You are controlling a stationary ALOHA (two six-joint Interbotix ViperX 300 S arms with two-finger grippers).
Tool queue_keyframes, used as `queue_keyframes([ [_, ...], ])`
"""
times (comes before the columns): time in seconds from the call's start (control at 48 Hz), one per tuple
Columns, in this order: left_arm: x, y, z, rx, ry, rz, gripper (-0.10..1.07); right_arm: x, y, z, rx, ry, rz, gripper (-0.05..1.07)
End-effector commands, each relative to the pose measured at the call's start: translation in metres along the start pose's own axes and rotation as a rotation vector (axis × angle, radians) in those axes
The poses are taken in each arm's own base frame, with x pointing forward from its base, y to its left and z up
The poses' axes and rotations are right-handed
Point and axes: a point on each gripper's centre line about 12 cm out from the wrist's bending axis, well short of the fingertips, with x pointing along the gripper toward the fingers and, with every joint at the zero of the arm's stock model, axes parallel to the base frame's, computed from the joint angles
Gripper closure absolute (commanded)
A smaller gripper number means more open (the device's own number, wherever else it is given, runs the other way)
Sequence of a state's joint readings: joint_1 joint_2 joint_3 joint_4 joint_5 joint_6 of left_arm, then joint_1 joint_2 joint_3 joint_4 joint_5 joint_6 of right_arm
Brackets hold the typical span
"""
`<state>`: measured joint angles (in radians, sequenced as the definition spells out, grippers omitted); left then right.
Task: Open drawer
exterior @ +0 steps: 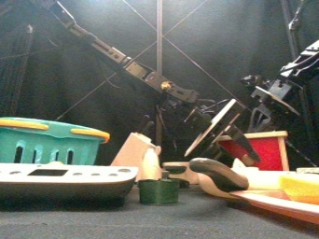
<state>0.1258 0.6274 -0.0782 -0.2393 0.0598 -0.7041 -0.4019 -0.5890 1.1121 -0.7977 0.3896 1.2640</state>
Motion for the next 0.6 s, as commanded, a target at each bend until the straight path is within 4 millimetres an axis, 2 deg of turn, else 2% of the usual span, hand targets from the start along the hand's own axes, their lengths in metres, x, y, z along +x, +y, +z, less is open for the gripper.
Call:
queue_keyframes([
  [0.0, -0.011, -0.018, 0.012, 0.003, -0.027, -0.039, 0.45, 0.003, -0.003, -0.007, 0.000, 0.028, -0.014, 0.78],
  [0.146, -0.014, -0.020, 0.006, 0.009, -0.018, -0.040, 0.45, 0.004, -0.003, -0.007, 0.001, 0.027, -0.015, 0.78],
  [0.25, -0.019, -0.017, -0.006, 0.015, 0.003, -0.030, 0.45, 0.004, -0.003, -0.008, 0.001, 0.030, -0.014, 0.78],
  [0.583, -0.042, -0.018, -0.035, 0.006, 0.031, -0.038, 0.45, 0.004, -0.003, -0.008, 0.002, 0.030, -0.017, 0.78],
])
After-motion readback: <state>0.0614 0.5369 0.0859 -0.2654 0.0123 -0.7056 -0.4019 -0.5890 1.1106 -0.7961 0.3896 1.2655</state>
